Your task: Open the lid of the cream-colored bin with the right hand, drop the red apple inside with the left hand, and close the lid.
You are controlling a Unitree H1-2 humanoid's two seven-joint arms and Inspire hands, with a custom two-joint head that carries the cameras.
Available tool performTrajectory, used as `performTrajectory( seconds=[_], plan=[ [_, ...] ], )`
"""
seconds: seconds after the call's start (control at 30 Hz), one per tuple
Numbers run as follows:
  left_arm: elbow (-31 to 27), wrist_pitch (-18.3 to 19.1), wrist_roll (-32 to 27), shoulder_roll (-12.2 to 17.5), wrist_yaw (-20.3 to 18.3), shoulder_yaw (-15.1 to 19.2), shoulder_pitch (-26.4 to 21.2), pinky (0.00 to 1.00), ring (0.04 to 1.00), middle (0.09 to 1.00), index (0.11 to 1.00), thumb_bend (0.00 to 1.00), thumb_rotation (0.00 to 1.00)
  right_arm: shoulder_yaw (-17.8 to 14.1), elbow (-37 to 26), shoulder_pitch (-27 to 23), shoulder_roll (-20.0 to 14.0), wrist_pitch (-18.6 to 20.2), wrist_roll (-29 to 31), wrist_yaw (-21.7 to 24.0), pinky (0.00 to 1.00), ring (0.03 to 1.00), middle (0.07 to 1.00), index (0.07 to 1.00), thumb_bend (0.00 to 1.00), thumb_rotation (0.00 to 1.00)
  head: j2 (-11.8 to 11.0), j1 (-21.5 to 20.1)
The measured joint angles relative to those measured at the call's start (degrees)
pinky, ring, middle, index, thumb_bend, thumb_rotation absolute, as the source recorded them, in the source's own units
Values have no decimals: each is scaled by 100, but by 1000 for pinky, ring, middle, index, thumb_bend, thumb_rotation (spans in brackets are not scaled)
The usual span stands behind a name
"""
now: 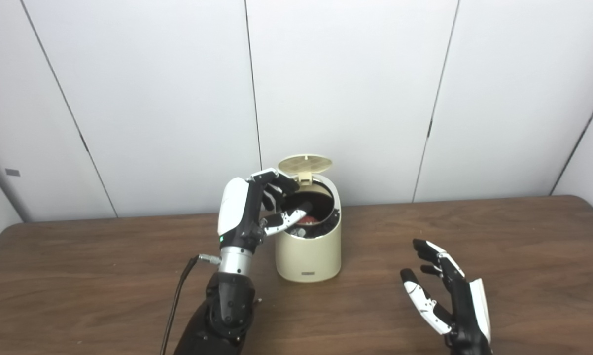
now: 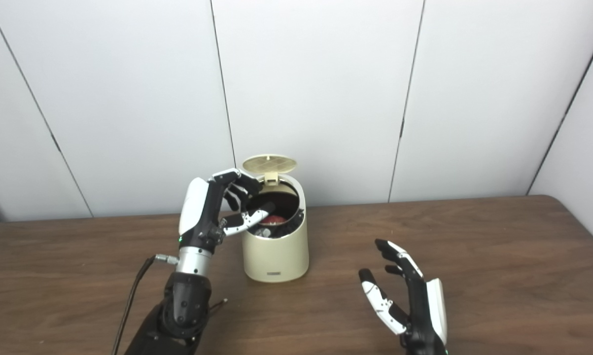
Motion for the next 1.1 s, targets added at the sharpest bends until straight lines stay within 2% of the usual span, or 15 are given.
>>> performTrajectory(
  seconds=[0.2,0.37,0.4,0.43,0.5,0.53,0.57,0.63,0.67,0.73,0.83,0.9,0.97,1.1],
  plan=[
    [-469,-487,-587,-14,-142,252,162,293,402,473,521,500,0,4,5,-7,-5,-1,-1,0,698,781,781,759,216,542,-26,26],
    [-762,-973,-553,-17,-136,293,541,360,431,481,500,506,0,13,30,-25,-3,-14,-24,-16,697,778,779,755,222,547,-44,18],
    [-785,-1016,-497,-14,-138,298,604,367,437,481,498,506,0,14,36,-30,-3,-30,-35,-30,696,778,779,755,222,550,-44,18],
    [-828,-1020,-497,-7,-170,304,671,396,461,503,493,492,48,18,42,-36,-3,-47,-50,-52,699,779,780,756,224,555,-44,18],
    [-1104,-1008,-766,30,-393,333,827,435,499,536,492,482,73,25,42,-43,-3,-71,-105,-80,703,781,783,760,224,562,-35,35],
    [-1220,-1002,-953,53,-518,346,881,470,537,570,549,336,387,27,43,-43,-4,-71,-112,-81,708,784,785,761,227,567,-27,35],
    [-1371,-987,-1166,98,-690,364,949,492,562,594,578,277,534,36,43,-47,-5,-73,-123,-80,711,787,787,763,227,569,-35,26],
    [-1544,-1001,-1417,244,-941,367,1051,519,595,623,610,228,682,43,45,-52,-7,-78,-141,-82,713,789,789,765,230,580,-35,9],
    [-1570,-1011,-1535,328,-1066,378,1100,537,616,639,627,229,708,47,57,-60,-11,-100,-162,-89,712,788,788,765,238,585,-27,-9],
    [-1599,-1011,-1742,512,-1303,424,1237,564,645,664,654,230,740,53,80,-86,-29,-174,-216,-132,708,782,785,767,249,597,-26,-17],
    [-1735,-1012,-1963,723,-1550,522,1502,581,670,691,682,212,721,69,104,-151,-111,-246,-318,-149,731,800,803,791,275,661,-26,-18],
    [-1752,-1012,-2003,779,-1588,617,1606,578,670,691,679,191,686,116,109,-180,-288,-317,-352,-76,766,838,847,835,332,749,-44,-18],
    [-1765,-1015,-1982,780,-1569,761,1711,571,667,692,678,170,664,214,110,-254,-572,-349,-379,210,811,888,907,898,470,869,-62,-35],
    [-1759,-1017,-1969,764,-1548,908,1972,578,674,701,692,198,641,299,-286,-456,-1065,-119,-646,735,860,944,971,975,674,988,-185,-35]
  ],
)
